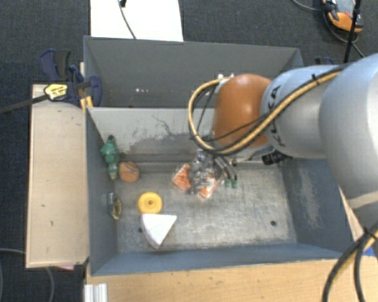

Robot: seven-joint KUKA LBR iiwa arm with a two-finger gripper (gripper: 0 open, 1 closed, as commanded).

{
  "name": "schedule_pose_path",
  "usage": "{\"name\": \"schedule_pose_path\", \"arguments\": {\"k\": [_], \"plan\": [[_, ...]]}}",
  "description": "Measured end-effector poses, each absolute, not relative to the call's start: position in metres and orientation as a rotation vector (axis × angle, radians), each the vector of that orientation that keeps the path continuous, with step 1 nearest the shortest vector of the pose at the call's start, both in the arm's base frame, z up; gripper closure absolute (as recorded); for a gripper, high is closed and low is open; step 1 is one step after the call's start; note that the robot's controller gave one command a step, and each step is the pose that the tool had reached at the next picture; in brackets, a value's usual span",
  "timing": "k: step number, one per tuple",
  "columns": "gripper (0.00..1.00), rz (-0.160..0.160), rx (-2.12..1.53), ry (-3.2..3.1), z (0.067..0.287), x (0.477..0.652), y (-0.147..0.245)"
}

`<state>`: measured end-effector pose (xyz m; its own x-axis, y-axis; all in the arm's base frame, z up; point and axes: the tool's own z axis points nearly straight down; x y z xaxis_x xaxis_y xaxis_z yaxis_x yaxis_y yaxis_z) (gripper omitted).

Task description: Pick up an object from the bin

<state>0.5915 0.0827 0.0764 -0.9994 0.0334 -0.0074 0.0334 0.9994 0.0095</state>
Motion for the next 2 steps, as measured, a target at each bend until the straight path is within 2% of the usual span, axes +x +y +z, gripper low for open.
{"name": "schedule_pose_path", "arguments": {"k": [1,2], "plan": [[0.00,0.005,0.056,3.140,0.0730,0.5891,0.0794],[1.00,0.010,0.062,3.118,0.0774,0.5948,0.0792]]}}
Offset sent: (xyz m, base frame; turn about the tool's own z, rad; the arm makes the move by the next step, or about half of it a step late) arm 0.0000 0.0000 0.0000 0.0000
